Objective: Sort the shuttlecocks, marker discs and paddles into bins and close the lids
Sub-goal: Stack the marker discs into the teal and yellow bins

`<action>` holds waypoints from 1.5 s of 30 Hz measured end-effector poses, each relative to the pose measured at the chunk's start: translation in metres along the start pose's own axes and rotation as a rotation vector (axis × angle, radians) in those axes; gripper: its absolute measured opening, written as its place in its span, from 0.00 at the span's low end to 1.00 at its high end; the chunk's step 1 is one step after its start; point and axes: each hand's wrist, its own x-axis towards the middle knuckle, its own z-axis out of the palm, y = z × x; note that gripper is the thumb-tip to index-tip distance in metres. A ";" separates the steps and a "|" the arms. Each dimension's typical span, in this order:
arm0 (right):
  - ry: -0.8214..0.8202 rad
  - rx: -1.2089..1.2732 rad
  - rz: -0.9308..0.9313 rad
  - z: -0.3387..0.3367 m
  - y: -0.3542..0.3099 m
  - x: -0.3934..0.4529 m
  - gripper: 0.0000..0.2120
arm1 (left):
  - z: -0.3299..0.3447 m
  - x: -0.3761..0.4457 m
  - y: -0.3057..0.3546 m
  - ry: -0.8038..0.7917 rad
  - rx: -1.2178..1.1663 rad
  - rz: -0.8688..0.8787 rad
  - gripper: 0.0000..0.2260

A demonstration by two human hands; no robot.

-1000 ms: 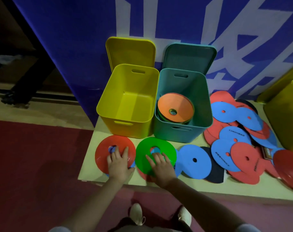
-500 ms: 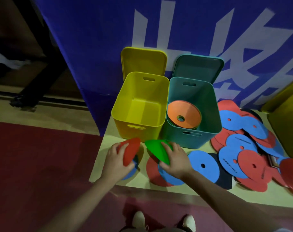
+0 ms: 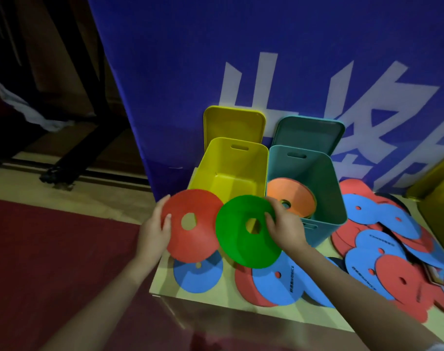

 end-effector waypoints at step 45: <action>0.329 0.772 0.977 -0.117 0.312 -0.041 0.24 | 0.338 0.087 0.191 -0.223 0.099 -0.417 0.35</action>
